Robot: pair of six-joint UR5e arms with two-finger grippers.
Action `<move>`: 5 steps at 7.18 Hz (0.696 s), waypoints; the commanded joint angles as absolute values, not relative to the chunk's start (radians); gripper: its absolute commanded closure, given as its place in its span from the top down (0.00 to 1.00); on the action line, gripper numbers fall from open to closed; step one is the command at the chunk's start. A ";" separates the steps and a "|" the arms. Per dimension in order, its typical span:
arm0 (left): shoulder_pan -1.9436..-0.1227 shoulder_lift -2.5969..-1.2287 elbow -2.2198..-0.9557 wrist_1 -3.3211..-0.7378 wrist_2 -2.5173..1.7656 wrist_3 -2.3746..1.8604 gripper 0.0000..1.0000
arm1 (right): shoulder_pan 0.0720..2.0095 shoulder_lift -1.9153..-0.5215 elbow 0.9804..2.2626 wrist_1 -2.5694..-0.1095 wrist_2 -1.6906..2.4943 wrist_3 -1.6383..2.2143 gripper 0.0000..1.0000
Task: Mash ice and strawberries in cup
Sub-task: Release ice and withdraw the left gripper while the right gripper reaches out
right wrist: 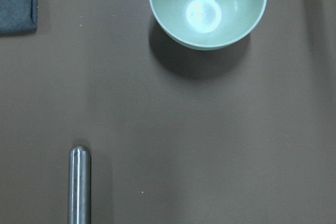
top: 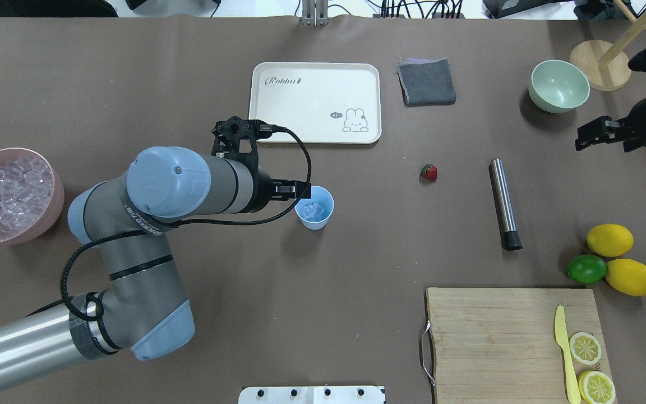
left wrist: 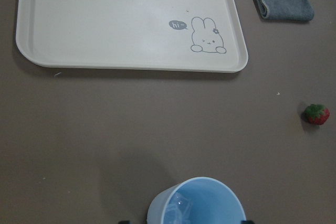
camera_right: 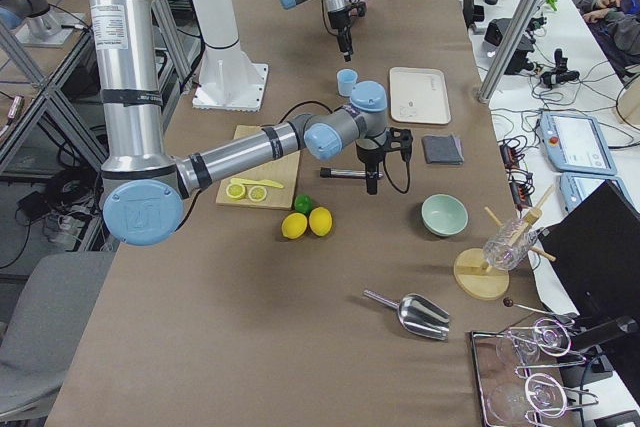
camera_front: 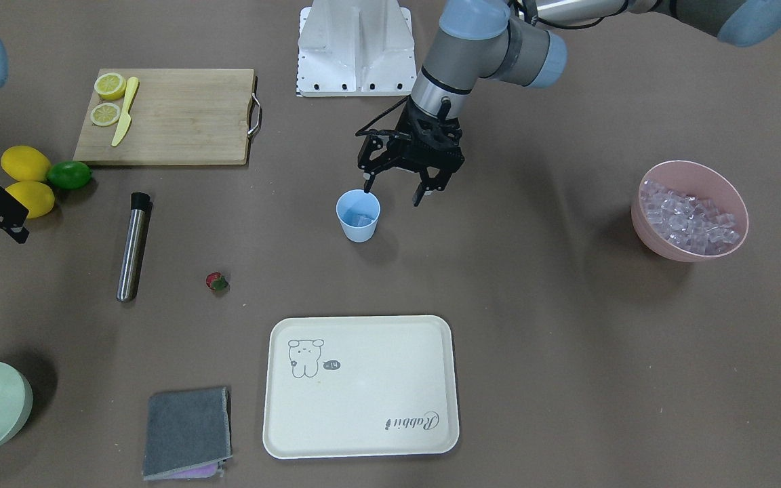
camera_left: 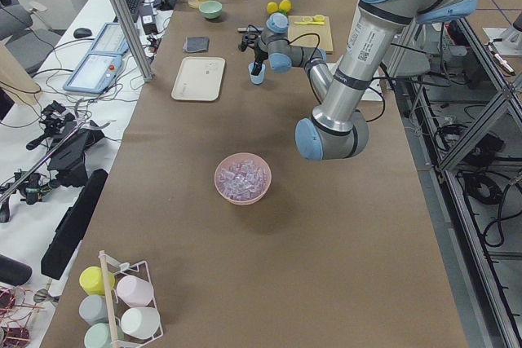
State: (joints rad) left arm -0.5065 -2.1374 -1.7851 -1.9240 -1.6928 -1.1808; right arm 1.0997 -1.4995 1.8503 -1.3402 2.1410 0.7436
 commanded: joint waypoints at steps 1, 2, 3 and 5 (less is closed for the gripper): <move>-0.587 -2.112 -1.953 -1.486 -1.741 -0.829 1.00 | 1.069 -1.455 1.845 -1.341 2.143 0.741 1.00; -0.677 -2.105 -2.000 -1.362 -1.802 -0.670 1.00 | 1.045 -1.438 1.842 -1.348 2.138 0.741 1.00; -0.801 -2.039 -2.009 -1.359 -1.938 -0.558 1.00 | 1.036 -1.428 1.844 -1.348 2.138 0.742 1.00; -1.027 -1.805 -1.984 -1.370 -2.167 -0.334 1.00 | 1.006 -1.427 1.847 -1.345 2.135 0.793 1.00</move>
State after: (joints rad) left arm -0.8960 -1.9528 -1.9939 -1.3732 -2.0336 -0.4763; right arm 1.0278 -1.4294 1.8458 -1.3475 2.1393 0.7569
